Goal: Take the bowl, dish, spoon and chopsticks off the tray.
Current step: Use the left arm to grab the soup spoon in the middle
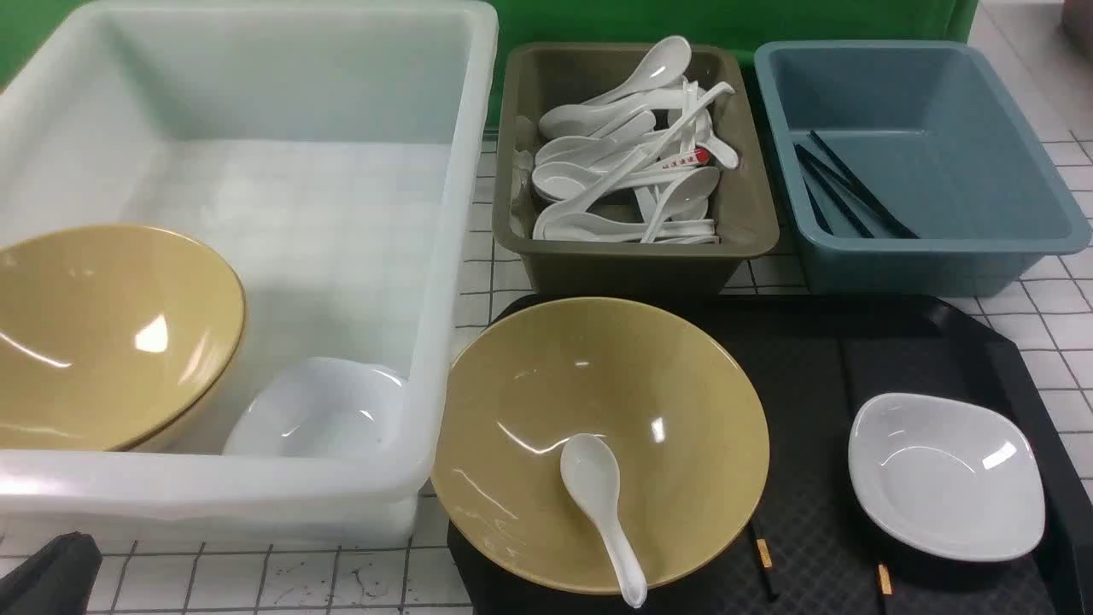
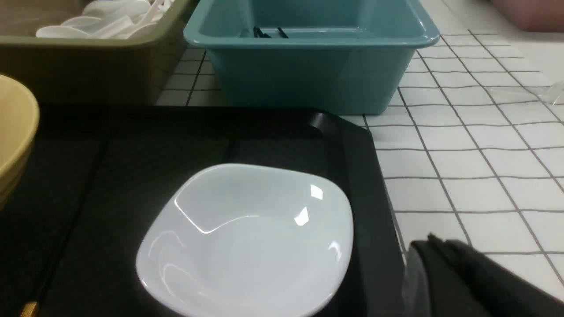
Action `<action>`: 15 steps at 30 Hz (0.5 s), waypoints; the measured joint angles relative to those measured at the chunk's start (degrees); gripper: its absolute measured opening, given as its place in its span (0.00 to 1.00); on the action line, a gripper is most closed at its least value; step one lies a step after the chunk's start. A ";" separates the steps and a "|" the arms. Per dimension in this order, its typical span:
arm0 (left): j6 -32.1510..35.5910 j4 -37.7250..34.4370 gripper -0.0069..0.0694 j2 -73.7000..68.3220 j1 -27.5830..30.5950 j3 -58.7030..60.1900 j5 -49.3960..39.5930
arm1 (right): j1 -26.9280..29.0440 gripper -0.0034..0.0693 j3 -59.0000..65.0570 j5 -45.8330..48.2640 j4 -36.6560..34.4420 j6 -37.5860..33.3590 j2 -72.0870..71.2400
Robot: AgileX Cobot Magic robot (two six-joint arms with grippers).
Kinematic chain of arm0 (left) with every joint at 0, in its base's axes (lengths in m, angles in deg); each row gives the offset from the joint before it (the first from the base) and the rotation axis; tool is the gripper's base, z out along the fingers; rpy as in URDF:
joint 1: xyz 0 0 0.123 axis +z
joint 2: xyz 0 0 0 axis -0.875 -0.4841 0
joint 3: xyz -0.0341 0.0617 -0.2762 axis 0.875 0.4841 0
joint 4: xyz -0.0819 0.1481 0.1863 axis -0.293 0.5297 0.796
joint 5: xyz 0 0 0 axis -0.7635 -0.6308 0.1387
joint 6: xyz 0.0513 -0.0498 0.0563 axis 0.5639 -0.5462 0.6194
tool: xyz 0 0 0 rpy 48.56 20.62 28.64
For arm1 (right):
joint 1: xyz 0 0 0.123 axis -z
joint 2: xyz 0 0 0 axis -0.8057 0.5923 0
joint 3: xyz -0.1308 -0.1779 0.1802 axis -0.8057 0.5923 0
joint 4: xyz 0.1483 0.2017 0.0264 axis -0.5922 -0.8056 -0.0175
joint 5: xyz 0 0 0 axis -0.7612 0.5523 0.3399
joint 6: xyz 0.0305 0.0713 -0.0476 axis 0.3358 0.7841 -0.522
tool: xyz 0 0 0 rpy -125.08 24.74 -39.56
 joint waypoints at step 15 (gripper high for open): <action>0.62 1.75 0.08 0.00 0.00 0.00 0.00 | 0.00 0.12 0.00 0.00 0.00 0.00 0.00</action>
